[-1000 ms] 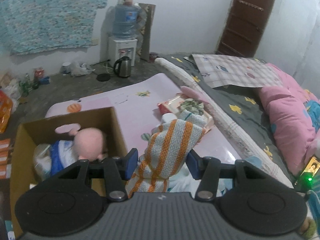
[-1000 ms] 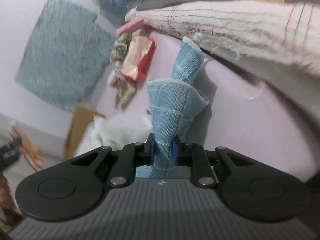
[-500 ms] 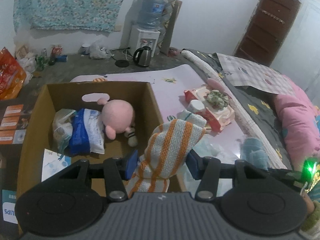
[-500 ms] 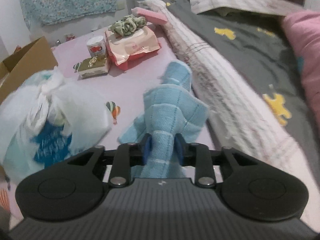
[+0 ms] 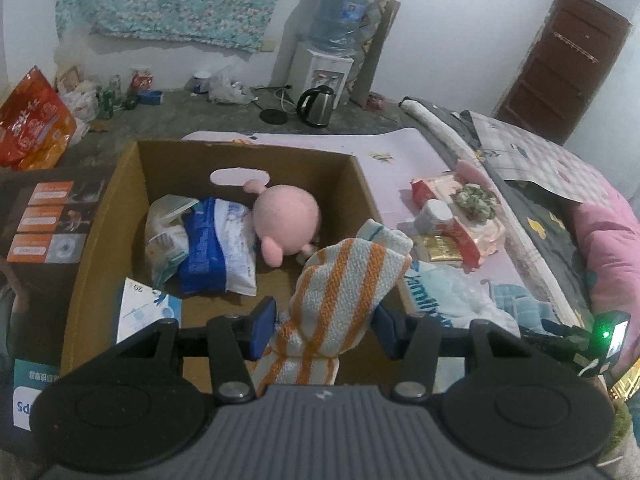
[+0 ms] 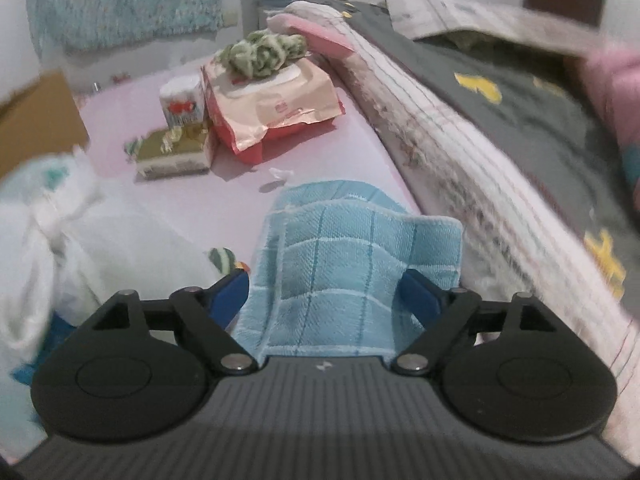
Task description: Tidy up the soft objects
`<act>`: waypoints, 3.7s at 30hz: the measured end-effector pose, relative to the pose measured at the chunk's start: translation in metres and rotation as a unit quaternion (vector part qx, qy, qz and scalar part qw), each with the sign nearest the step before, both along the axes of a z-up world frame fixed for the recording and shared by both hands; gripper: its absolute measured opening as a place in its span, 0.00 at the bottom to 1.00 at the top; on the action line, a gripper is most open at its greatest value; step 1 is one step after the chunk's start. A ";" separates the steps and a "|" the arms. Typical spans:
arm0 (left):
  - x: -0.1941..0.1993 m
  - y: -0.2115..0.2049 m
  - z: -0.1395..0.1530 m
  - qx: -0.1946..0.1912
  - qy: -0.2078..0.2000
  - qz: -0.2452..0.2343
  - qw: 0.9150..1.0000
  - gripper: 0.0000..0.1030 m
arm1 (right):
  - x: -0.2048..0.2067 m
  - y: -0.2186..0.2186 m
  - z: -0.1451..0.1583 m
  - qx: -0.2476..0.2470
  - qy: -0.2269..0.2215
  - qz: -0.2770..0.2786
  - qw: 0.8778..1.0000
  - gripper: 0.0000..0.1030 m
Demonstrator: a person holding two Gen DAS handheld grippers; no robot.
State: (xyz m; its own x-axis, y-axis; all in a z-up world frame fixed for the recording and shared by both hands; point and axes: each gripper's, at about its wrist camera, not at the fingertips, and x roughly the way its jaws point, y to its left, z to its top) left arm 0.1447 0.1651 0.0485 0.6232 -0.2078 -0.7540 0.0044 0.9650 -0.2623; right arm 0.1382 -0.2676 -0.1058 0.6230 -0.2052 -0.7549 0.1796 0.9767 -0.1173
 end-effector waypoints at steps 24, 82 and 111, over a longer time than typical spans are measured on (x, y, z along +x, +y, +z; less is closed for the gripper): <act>0.066 0.032 -0.083 0.058 0.115 0.036 0.991 0.51 | 0.009 0.000 -0.014 -0.066 0.011 0.009 0.998 0.83; 0.051 0.065 -0.102 0.049 0.101 0.185 0.976 0.43 | 0.120 0.260 0.068 0.327 0.109 0.112 0.932 0.15; 0.032 0.068 -0.085 0.006 0.073 0.192 0.979 0.57 | 0.101 0.255 0.077 0.397 0.095 0.131 0.903 0.63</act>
State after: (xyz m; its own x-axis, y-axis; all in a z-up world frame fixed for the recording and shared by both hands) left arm 0.1766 0.2333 -0.0367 0.5385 0.0293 -0.8421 -0.3961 0.8909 -0.2222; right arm 0.2395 -0.0126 -0.0292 0.4147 0.5834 -0.6983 -0.0192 0.7729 0.6343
